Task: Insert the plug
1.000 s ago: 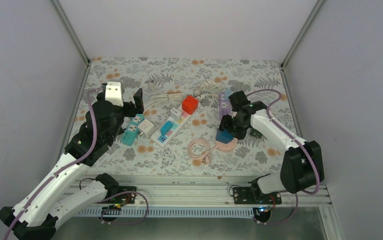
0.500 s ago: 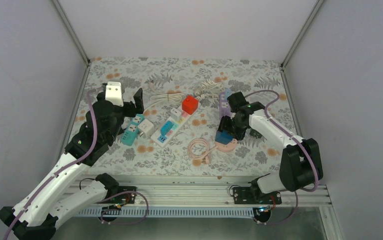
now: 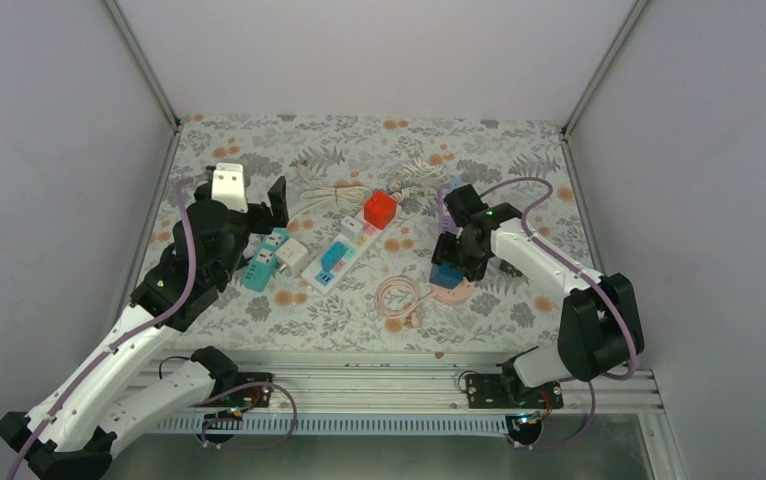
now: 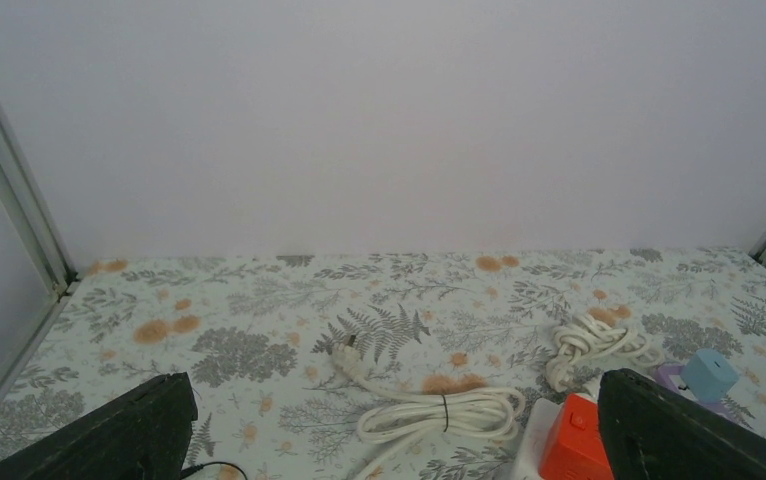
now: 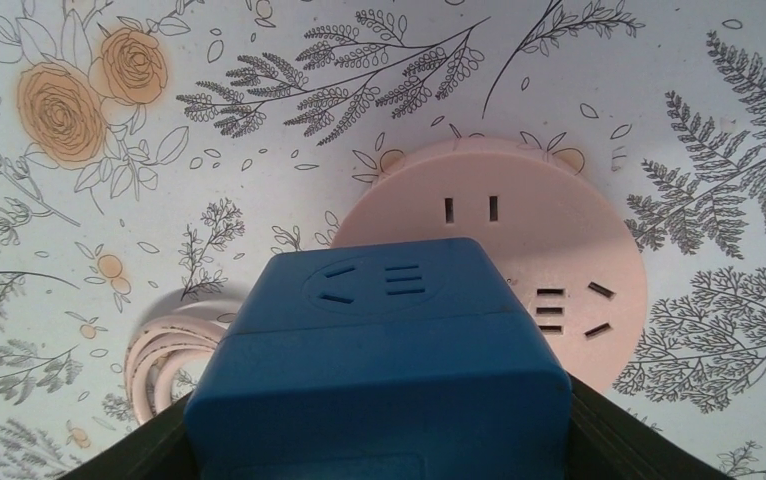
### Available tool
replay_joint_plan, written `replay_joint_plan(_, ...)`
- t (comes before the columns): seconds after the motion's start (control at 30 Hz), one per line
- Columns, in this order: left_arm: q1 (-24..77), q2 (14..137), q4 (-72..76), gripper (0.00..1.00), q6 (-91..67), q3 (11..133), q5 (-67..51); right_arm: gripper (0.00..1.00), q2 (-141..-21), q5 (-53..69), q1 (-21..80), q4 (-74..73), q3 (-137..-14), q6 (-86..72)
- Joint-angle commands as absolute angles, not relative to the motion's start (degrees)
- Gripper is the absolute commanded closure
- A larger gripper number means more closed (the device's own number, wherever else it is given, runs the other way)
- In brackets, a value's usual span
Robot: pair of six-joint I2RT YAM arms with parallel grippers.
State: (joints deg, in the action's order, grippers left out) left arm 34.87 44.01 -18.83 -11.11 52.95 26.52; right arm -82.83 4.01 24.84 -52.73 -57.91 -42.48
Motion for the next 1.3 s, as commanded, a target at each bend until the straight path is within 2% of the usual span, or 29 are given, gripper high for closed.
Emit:
replay_joint_plan(0.0,34.8,44.0,-18.4,0.00,-10.3,52.7,27.5,0.79,-85.9,-3.7,27.6,-57.7,-60.1,-46.7)
replay_joint_plan(0.3,34.8,44.0,-18.6,0.00,-10.4,52.6,28.2,0.77,-89.5,-5.7,31.3,-58.1,-60.7,-50.9)
replay_joint_plan(0.6,34.8,44.4,-18.8,0.00,-10.5,52.6,28.4,0.79,-92.6,-4.2,32.4,-52.9,-56.4,-52.3)
replay_joint_plan(0.87,34.8,44.6,-19.0,0.00,-10.4,52.6,28.7,0.83,-99.2,-1.4,32.4,-47.3,-53.2,-51.2)
replay_joint_plan(0.97,34.8,44.7,-18.9,0.00,-10.5,52.6,28.6,0.94,-102.5,-2.2,32.5,-46.7,-54.4,-49.6)
replay_joint_plan(1.1,34.8,44.8,-19.0,0.00,-10.5,52.6,28.7,0.95,-106.0,-4.6,32.5,-47.8,-55.9,-49.3)
replay_joint_plan(1.27,34.8,44.9,-18.9,0.00,-10.5,52.5,28.9,0.96,-104.8,-3.0,32.6,-45.9,-56.2,-49.6)
